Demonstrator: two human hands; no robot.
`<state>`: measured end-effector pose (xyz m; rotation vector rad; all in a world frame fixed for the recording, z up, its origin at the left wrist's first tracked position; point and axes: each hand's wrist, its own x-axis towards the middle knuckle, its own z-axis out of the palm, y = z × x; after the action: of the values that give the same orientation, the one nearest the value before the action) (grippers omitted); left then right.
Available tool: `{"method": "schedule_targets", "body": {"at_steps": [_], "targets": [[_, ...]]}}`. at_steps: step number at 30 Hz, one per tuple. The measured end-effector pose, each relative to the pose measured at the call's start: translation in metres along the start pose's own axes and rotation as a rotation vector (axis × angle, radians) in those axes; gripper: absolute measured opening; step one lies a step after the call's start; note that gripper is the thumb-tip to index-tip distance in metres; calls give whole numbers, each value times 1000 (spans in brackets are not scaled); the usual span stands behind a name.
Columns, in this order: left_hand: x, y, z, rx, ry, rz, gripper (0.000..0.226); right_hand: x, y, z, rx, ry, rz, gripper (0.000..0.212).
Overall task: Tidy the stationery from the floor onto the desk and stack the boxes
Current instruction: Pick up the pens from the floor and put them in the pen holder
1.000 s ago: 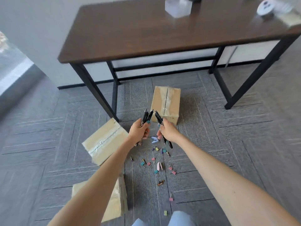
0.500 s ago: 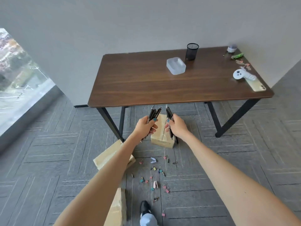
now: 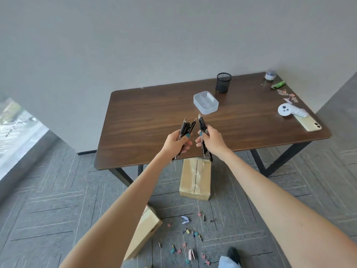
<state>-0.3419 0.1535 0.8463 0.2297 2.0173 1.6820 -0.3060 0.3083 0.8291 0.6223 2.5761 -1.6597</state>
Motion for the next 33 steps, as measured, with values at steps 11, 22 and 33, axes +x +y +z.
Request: {"method": "schedule_targets", "body": {"at_steps": [11, 22, 33], "targets": [[187, 28, 61, -28, 72, -40, 9, 190, 12, -84, -33, -21, -11, 19], [389, 46, 123, -64, 110, -23, 10, 378, 42, -152, 23, -4, -59, 29], [492, 64, 145, -183, 163, -34, 21, 506, 44, -197, 326, 101, -94, 25]]}}
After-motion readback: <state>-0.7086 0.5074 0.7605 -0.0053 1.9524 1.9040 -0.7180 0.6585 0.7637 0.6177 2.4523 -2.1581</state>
